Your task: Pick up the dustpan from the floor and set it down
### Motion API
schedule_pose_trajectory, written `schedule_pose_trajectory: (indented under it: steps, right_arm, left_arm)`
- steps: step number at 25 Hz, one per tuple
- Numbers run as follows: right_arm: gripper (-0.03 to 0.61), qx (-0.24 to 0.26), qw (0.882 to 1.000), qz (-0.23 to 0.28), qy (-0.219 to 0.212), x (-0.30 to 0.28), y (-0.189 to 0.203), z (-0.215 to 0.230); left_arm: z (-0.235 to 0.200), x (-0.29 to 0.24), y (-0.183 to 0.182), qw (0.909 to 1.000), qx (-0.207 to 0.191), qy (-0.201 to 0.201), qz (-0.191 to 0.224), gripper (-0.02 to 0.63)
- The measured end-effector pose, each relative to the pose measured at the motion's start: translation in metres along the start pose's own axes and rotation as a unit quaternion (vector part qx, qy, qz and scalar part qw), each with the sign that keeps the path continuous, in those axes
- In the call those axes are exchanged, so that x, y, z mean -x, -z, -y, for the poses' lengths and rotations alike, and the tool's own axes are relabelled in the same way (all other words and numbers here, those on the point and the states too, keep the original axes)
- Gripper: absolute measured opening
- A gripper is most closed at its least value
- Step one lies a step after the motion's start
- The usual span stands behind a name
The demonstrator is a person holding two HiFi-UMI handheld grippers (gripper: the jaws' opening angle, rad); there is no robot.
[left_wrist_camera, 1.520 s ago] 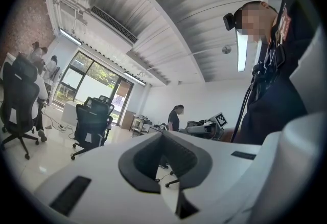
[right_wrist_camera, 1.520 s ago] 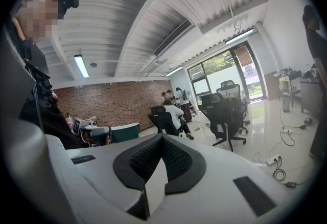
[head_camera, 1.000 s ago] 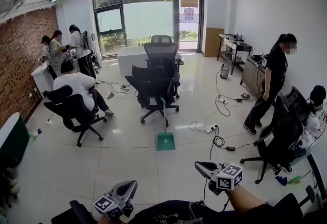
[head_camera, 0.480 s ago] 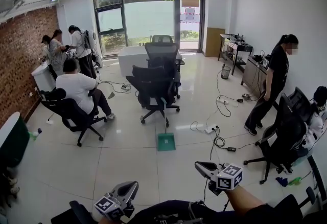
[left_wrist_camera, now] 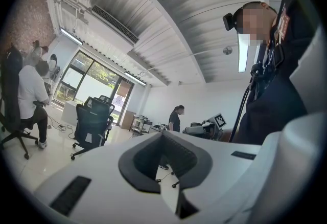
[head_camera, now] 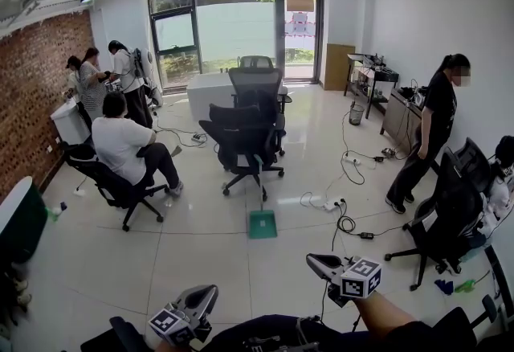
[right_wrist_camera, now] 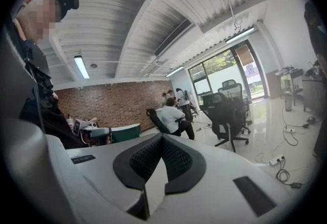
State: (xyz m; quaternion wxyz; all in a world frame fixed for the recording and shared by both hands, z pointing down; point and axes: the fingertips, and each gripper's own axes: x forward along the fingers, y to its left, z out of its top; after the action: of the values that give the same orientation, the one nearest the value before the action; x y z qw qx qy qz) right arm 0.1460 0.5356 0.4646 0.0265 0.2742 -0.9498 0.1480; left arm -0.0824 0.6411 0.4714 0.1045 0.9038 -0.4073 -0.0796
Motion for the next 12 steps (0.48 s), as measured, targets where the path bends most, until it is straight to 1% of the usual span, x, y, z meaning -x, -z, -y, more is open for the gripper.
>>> schedule_pose_trajectory:
  steps: [3, 6, 8, 12]
  right_arm:
    - [0.021, -0.001, 1.000, 0.002, 0.000, 0.004, -0.003, -0.001]
    - [0.022, 0.002, 1.000, 0.005, 0.000, 0.009, -0.014, -0.005]
    - [0.022, 0.002, 1.000, 0.009, 0.000, 0.010, -0.019, -0.007]
    - [0.023, 0.000, 1.000, 0.019, 0.004, 0.004, -0.013, 0.002]
  left_arm:
    - [-0.002, 0.004, 0.005, 1.0000, -0.007, -0.002, -0.003, 0.014]
    - [0.010, 0.000, -0.013, 1.0000, 0.000, -0.003, -0.001, 0.014]
    - [0.012, -0.001, -0.016, 1.0000, 0.001, -0.003, -0.002, 0.014]
    - [0.003, -0.005, -0.004, 1.0000, 0.002, 0.000, -0.004, 0.014]
